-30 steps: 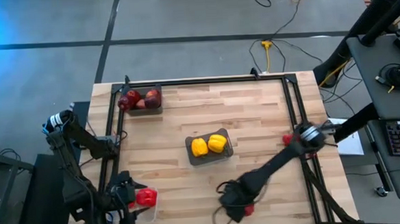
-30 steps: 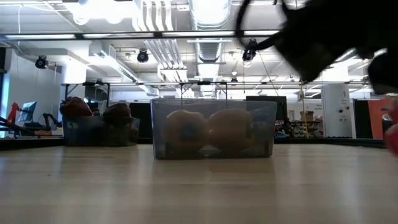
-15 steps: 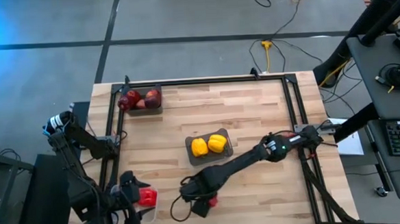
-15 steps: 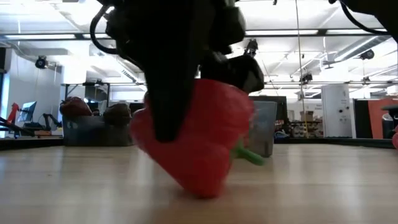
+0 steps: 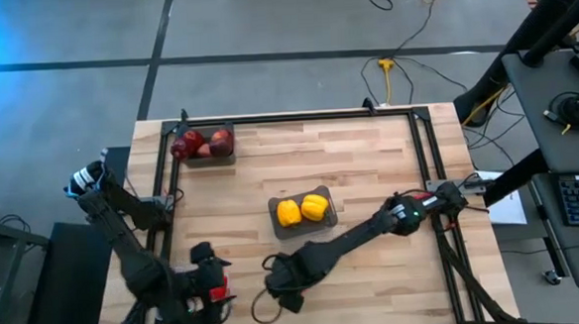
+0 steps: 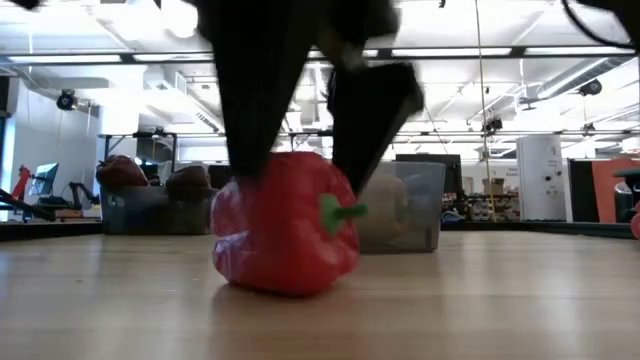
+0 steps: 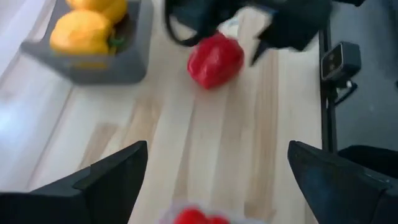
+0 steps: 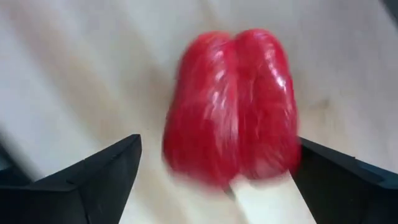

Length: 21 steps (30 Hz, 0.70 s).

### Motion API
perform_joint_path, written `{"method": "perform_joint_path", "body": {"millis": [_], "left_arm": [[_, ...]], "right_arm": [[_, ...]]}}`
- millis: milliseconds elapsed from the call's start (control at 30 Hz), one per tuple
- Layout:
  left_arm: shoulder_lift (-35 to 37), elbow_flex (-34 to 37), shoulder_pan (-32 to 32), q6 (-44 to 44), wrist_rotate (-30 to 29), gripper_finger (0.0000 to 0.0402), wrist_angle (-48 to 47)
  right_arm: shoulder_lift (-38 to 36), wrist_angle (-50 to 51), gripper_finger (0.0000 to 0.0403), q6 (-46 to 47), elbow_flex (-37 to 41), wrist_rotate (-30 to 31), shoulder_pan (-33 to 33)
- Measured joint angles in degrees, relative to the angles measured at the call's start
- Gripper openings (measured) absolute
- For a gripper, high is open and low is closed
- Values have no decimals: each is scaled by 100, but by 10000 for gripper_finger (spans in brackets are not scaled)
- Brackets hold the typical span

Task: Sort produce into baskets
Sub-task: Put the bottom red bell pepper into the transparent bin

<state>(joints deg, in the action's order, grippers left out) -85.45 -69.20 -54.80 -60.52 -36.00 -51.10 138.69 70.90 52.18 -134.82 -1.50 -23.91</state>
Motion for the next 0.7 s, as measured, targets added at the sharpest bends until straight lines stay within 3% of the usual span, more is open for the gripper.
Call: {"method": "perform_joint_path", "body": {"millis": [233,400,700], "left_arm": [[-148,445,938,2261,713,369,1813],[-555,599,1524,3702,1838,369,3060],[-1691,-94,2263,6096,2364,370,3061]], "right_arm": [[-442,390,382,498,-11,517,-551],[-611,735,382,1187,-11,724,-887],[-642,902,382,2249,-11,744,-1314]]}}
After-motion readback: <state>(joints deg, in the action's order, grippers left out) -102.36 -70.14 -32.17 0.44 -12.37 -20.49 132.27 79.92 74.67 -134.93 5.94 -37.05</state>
